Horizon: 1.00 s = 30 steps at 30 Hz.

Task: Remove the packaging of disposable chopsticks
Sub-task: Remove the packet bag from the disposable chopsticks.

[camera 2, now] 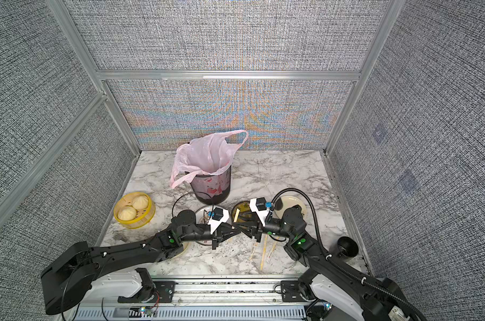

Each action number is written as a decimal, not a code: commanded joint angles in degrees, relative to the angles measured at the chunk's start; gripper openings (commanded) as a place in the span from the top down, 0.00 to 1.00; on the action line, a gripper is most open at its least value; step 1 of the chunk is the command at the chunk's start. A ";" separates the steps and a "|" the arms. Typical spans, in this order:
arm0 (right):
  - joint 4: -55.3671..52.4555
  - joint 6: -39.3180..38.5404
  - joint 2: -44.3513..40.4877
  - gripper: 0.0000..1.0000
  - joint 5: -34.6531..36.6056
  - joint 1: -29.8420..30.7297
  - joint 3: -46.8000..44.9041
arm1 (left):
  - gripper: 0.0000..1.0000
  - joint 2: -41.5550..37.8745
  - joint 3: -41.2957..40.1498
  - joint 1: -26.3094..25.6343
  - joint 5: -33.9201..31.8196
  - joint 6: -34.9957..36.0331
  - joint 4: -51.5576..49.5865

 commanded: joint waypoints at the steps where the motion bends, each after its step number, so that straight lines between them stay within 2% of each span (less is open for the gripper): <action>1: 2.76 0.11 0.63 0.68 -0.57 -0.05 0.09 | 1.00 0.56 0.34 0.01 1.35 -0.31 2.90; 6: 3.56 0.02 1.71 0.80 -0.62 -0.01 -0.39 | 1.00 0.39 0.16 0.01 0.80 -0.48 2.89; 7: 3.88 0.02 1.78 0.86 -0.49 -0.05 -0.60 | 1.00 0.46 0.24 0.00 0.82 -0.49 2.79; 8: 4.09 0.02 1.72 0.97 -0.33 -0.05 -0.74 | 1.00 0.63 0.25 0.01 0.80 -0.49 2.79; 9: 4.19 0.02 1.64 1.00 0.05 -0.05 -0.91 | 1.00 0.75 0.32 0.01 0.80 -0.57 2.75; 17: 4.51 -0.12 1.19 1.00 0.67 -0.12 -0.45 | 1.00 2.39 0.85 0.01 -0.01 -0.45 1.34; 25: 1.67 0.20 0.51 1.00 1.32 -1.19 4.03 | 0.95 3.70 0.52 0.01 -3.76 0.72 -3.22; 30: 0.34 0.19 1.59 1.00 0.48 -1.40 6.26 | 0.94 3.91 0.53 0.00 -3.57 1.09 -4.06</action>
